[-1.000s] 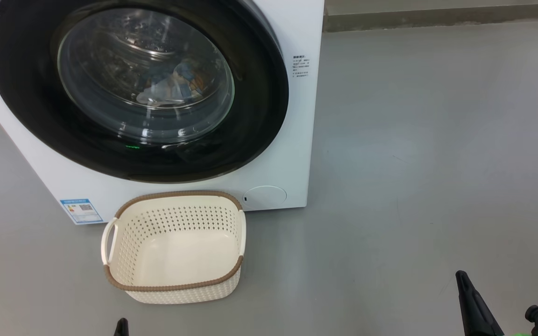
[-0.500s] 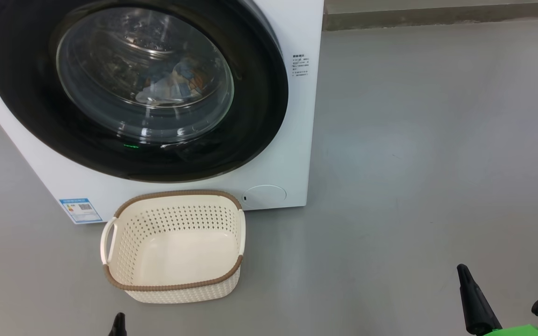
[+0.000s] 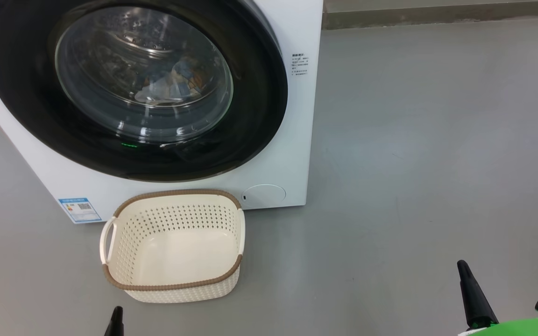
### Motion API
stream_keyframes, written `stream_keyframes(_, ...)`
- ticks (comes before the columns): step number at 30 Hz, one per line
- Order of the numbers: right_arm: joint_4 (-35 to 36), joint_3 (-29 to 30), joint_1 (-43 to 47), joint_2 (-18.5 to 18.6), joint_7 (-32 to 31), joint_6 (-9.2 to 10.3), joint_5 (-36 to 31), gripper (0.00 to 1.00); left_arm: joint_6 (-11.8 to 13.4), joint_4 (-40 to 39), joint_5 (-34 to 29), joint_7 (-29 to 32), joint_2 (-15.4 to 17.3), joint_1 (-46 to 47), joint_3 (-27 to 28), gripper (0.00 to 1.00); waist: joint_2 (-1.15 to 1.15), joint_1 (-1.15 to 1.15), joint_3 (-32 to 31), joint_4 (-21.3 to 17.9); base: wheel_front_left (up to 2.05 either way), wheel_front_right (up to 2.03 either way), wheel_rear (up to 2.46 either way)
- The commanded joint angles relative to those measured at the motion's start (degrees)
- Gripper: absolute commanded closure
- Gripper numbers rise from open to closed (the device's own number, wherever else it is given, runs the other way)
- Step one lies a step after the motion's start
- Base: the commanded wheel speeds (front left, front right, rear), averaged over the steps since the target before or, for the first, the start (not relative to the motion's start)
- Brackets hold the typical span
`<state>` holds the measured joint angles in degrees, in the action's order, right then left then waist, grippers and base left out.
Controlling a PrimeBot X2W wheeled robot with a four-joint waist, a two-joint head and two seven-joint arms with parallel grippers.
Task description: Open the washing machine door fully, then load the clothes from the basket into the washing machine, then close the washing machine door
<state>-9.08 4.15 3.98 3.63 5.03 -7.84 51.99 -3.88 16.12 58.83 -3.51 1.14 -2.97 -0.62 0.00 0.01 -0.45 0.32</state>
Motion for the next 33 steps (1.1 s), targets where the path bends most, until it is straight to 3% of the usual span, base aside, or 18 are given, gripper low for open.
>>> stream_keyframes(1,1.0,-0.5,-2.8,0.7,-0.5,0.19,2.3,1.00,-0.5,-1.5,1.5,0.4,0.9,2.9,1.5,1.00,0.00,0.00,0.0,0.0,0.00,0.00,0.00)
stream_keyframes(33,-2.3,0.1,-6.8,0.6,-5.9,0.28,24.3,1.00,-2.3,-1.8,19.3,5.8,1.4,6.4,4.7,1.00,0.00,0.00,0.4,-0.2,0.00,0.00,0.00)
